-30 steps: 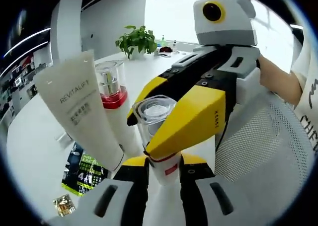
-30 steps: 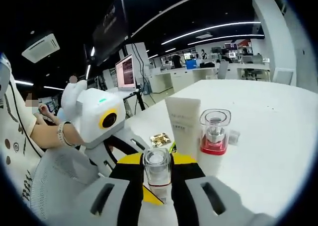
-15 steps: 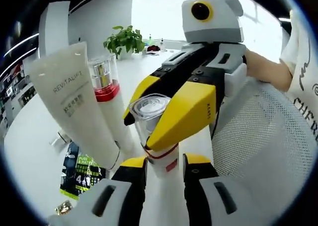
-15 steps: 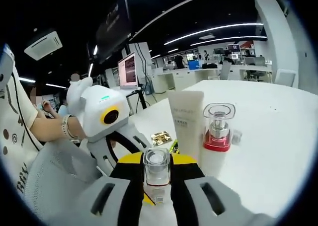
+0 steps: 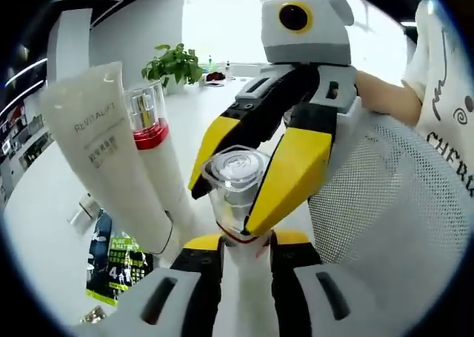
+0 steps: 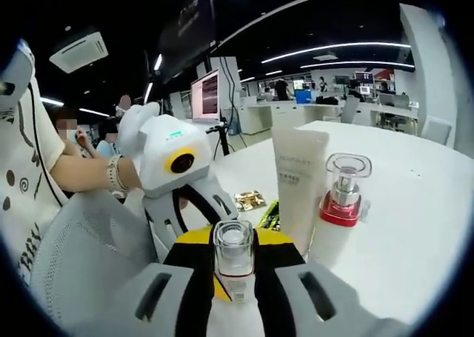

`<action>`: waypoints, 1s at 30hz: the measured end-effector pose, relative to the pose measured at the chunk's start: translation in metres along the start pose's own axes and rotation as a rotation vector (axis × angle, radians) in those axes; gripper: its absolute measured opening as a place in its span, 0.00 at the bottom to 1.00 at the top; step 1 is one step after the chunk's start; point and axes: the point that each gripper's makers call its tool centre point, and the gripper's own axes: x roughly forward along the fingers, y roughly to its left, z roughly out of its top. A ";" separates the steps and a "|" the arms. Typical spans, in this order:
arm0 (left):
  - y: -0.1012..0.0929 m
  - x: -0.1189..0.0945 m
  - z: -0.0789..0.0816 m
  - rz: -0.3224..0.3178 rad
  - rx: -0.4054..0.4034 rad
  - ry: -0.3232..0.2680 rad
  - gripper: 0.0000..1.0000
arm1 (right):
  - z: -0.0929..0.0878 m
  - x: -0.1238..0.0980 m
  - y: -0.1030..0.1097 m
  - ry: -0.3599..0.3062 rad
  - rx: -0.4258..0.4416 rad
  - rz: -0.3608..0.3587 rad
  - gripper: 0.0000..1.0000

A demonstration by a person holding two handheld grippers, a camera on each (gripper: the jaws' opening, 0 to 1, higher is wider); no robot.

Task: Arrange the skincare products in the storage area until every visible bottle or jar stands upright without overlapping.

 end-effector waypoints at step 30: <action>0.029 0.008 -0.007 0.217 -0.063 0.009 0.23 | -0.015 -0.002 -0.025 0.083 -0.016 -0.138 0.19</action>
